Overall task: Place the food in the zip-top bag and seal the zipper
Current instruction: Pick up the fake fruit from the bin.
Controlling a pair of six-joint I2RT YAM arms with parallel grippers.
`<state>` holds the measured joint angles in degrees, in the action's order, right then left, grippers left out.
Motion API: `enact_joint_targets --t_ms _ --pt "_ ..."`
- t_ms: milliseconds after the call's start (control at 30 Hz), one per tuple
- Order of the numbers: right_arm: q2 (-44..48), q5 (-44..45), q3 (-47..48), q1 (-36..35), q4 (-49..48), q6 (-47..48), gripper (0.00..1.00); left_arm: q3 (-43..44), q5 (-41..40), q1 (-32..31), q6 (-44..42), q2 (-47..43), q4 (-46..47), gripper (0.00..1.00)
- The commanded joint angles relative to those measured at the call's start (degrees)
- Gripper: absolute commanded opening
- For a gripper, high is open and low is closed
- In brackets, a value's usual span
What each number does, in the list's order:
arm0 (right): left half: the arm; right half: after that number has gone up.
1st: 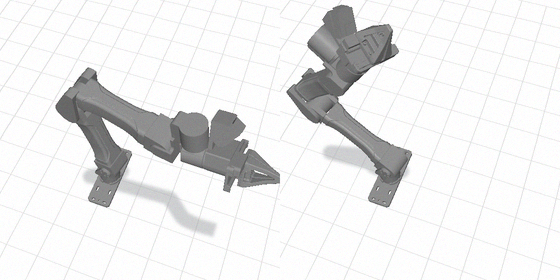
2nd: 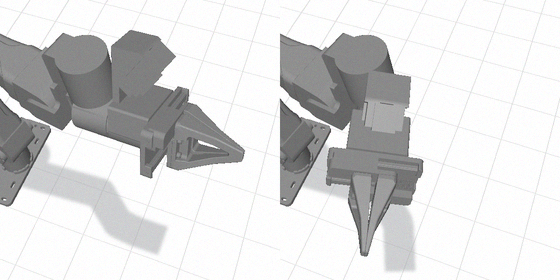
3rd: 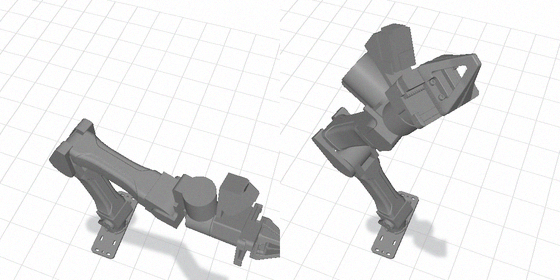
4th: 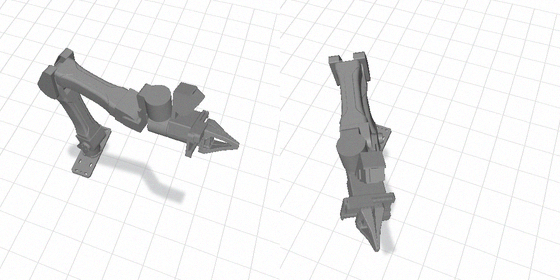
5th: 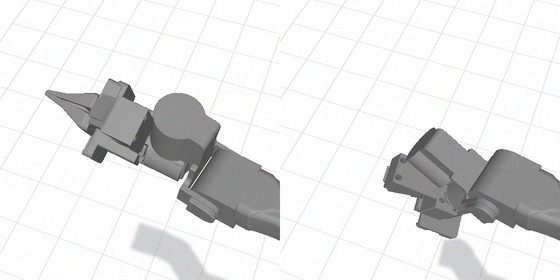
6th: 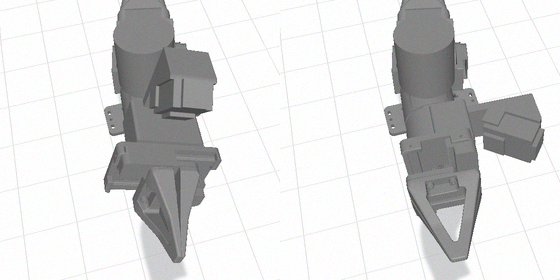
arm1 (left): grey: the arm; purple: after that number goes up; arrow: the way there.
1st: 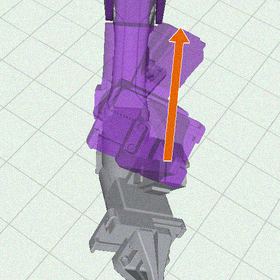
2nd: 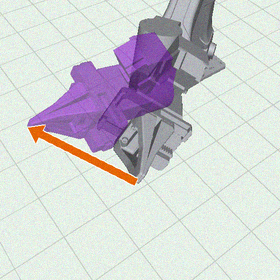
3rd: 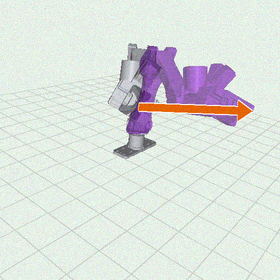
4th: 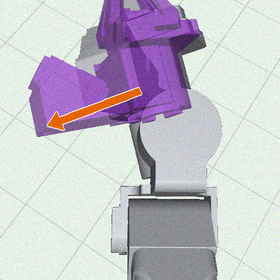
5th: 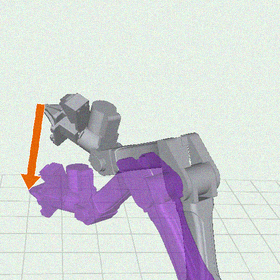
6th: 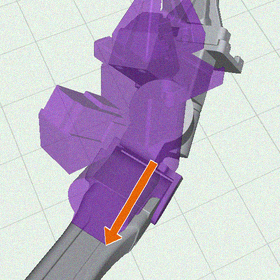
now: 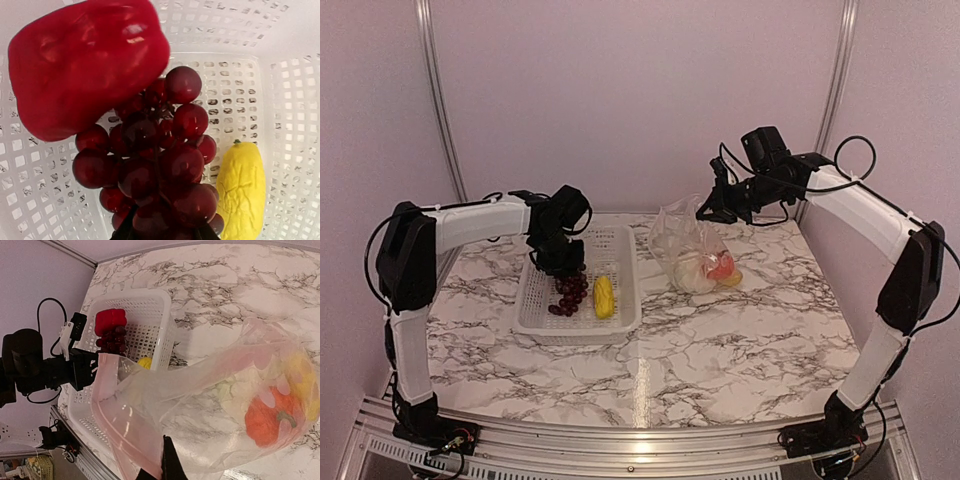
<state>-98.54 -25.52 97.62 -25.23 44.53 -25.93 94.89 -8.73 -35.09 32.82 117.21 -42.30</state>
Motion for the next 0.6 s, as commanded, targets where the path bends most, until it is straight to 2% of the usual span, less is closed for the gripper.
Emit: enact_joint_targets --t_ms 0,333,567 --pt "1.0 0.7 1.5 0.5 0.1 0.1 0.00 -0.7 4.8 -0.9 -2.5 -7.7 0.0 0.12" --pt "0.5 0.5 1.5 0.5 -0.6 -0.4 0.00 5.4 12.1 -3.8 -5.8 -15.4 3.7 0.10" --pt "-0.1 0.3 2.4 0.4 -0.6 -0.5 0.00 5.7 16.8 -5.6 -4.3 -20.4 21.5 0.08"
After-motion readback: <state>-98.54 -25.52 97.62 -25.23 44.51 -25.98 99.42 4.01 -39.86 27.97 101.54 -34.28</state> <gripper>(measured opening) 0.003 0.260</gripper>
